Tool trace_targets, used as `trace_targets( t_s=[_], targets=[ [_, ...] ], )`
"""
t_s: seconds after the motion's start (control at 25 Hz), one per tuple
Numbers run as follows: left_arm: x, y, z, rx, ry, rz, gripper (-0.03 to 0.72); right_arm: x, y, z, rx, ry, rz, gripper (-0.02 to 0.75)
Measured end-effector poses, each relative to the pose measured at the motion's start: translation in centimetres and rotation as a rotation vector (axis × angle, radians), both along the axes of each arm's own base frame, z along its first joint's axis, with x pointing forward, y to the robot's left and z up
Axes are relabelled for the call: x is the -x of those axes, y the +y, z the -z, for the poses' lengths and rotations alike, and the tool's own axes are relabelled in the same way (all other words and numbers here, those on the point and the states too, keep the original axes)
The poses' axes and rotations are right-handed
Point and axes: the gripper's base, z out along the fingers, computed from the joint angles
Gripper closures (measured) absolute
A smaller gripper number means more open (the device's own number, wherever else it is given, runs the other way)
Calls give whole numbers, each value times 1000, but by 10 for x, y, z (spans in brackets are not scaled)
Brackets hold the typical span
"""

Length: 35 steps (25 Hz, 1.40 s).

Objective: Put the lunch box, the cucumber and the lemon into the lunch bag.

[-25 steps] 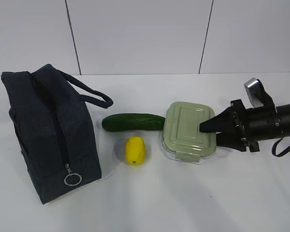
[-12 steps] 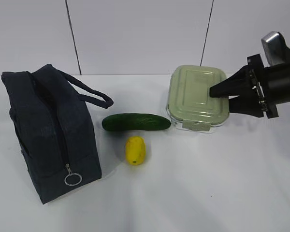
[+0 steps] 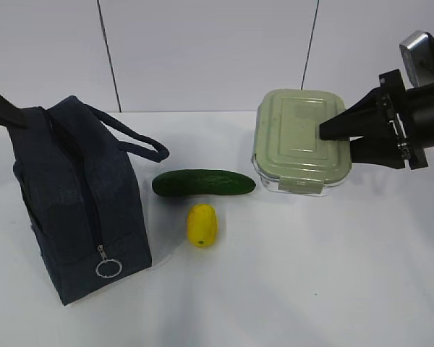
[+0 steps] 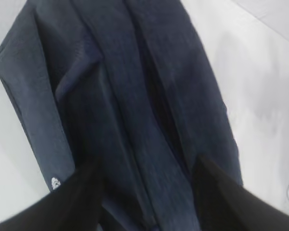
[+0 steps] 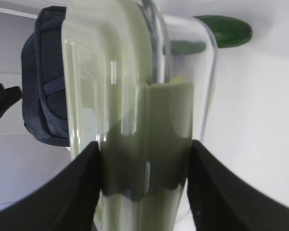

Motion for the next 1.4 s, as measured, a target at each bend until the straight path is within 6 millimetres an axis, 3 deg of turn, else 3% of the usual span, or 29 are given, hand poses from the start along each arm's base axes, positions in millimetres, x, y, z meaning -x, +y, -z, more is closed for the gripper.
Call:
trace_targets(
  t_s=[0.28,0.4,0.48,0.6,0.68,1.16,1.4],
  targets=[
    [-20,2,20,16,21,-70,265,0,0,0,3,3,-1,329],
    [-27,3,27,37,31,-100,300,0,0,0,2,4,0,329],
    [-29,2,31,52,49,-108,386,0,0,0,2,4,0,329],
    [-31,2,34,58,60,-112,608,0,0,0,2,4,-1,329],
    [-31,2,35,58,62,-112,678,0,0,0,2,4,-1,329],
    [-30,-1,25,7,75,7,694,4,5,-1,15,69,1,329],
    [-37,-1,-5,-63,48,91,694,3,13,-28,74,49,-33,329]
  ],
)
